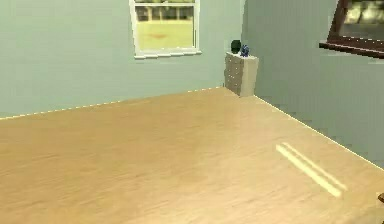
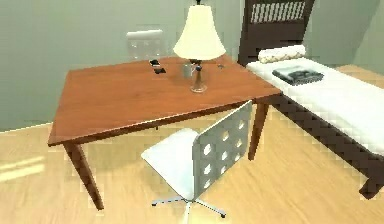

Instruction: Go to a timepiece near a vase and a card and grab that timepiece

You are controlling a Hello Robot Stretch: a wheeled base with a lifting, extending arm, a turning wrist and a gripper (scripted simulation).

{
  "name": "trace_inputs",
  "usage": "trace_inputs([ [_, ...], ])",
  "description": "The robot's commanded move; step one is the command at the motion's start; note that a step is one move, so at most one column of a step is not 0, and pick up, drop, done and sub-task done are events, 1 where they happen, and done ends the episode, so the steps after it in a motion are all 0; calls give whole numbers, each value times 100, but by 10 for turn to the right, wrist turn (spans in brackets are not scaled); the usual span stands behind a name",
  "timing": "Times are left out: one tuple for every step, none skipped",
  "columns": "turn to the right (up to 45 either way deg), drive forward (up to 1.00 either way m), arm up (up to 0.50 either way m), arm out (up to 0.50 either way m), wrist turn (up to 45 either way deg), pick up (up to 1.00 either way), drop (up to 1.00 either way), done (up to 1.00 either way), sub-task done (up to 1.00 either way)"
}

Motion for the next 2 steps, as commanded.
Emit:
trace_inputs([
  [120,0,0,0,0,0,0,0,0],
  [0,100,0,0,0,0,0,0,0],
])
